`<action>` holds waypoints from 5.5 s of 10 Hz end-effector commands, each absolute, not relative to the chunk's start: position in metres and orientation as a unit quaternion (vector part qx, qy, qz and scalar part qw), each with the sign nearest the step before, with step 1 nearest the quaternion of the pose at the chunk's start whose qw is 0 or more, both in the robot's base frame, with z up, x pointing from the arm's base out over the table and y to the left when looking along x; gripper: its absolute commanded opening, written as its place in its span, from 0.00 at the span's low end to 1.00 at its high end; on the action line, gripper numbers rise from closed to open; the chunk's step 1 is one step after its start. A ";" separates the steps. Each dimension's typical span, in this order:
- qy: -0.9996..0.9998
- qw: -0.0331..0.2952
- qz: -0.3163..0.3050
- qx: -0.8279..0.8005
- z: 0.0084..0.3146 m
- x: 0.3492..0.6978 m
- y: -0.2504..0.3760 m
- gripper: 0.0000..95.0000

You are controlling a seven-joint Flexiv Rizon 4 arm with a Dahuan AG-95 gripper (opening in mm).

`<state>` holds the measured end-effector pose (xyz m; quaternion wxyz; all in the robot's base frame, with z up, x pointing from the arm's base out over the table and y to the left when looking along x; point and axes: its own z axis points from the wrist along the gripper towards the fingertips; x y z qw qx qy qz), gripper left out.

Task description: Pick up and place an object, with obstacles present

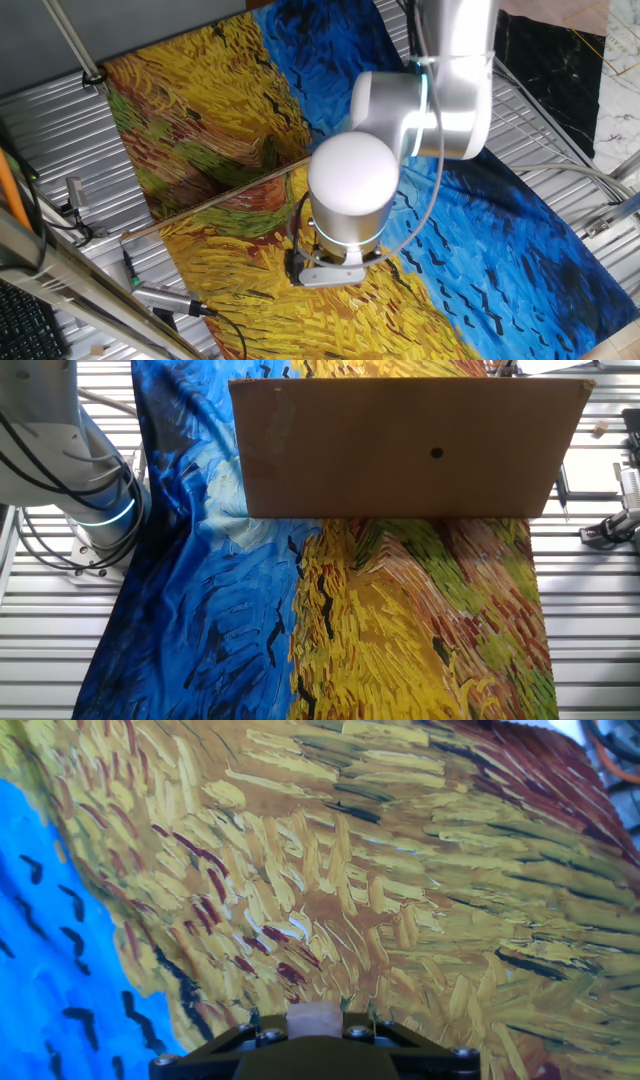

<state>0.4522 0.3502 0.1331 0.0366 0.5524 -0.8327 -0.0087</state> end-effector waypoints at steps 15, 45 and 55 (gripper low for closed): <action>-0.819 0.021 0.009 0.573 0.096 0.444 0.350 0.00; -0.846 0.013 -0.005 0.532 0.033 0.464 0.348 0.00; -0.845 0.005 -0.008 0.534 0.025 0.466 0.352 0.00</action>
